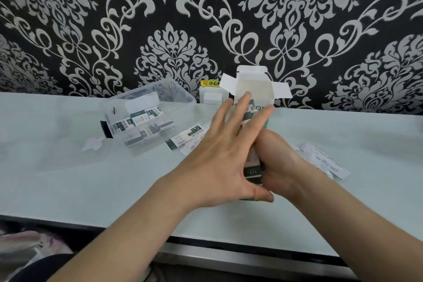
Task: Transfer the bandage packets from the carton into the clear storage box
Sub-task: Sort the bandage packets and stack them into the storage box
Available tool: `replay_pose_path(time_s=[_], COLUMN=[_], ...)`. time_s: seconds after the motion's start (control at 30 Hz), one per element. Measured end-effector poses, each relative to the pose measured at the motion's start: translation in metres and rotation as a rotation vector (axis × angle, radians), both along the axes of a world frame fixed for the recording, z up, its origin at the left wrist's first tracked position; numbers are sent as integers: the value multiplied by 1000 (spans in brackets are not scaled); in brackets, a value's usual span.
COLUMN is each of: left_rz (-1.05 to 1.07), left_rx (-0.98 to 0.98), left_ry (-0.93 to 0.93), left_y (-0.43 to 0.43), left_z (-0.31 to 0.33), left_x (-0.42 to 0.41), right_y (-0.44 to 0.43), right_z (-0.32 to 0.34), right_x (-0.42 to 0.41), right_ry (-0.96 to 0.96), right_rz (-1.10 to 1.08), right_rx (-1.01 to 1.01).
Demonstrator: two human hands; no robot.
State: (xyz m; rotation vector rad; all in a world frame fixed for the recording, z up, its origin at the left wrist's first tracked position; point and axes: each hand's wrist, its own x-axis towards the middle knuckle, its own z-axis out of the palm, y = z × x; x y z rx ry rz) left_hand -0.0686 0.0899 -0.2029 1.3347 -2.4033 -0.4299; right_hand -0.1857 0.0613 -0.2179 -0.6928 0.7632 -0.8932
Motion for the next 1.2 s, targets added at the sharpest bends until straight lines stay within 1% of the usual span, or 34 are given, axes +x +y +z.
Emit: replay_pose_path(time_s=[0.07,0.13,0.27,0.4,0.5,0.57,0.63,0.73,0.8,0.83,0.97,1.07,1.13,1.17,1.2], left_rz=[21,34,21,27,26,21,42,58,44,26,24,39,91,116,125], left_rx=[-39,-44,-4,-132,-222,-238,-177,-77,-48,-33,10,34,113,141,161], left_ry=[-79,-106,-66,-58,-47,-21,40,158,169,145,100,149,203,182,103], left_y=[-2,-4,-5,-7,-7,-8,-10,-13,-12,-11,-9,-13,-18,-20,-22], left_z=[-4,-5,-4,-2,-4,-7,-7,-7,-6,-6,-5,-3,0,1,0], left_x=[1,4,8,13,12,12,14,18,18,17,16,21,31,37,41], right_y=[4,6,5,6,6,6,6,6,5,5,7,2,-4,-7,-11], right_z=[-2,-3,-5,-5,-3,0,2,6,6,5,7,11,13,13,12], right_x=[3,4,3,3,4,3,2,1,0,-1,-1,-6,-14,-19,-24], right_ry=[98,179,384,406,367,327,295,255,229,249,390,424,540,628,722], right_rz=[-4,10,61,134,72,33,28,97,122,117,99,164,221,228,222], right_rx=[-54,-65,-123,-171,-184,-191,-190,-188,-160,-161,-246,-238,-259,-280,-303])
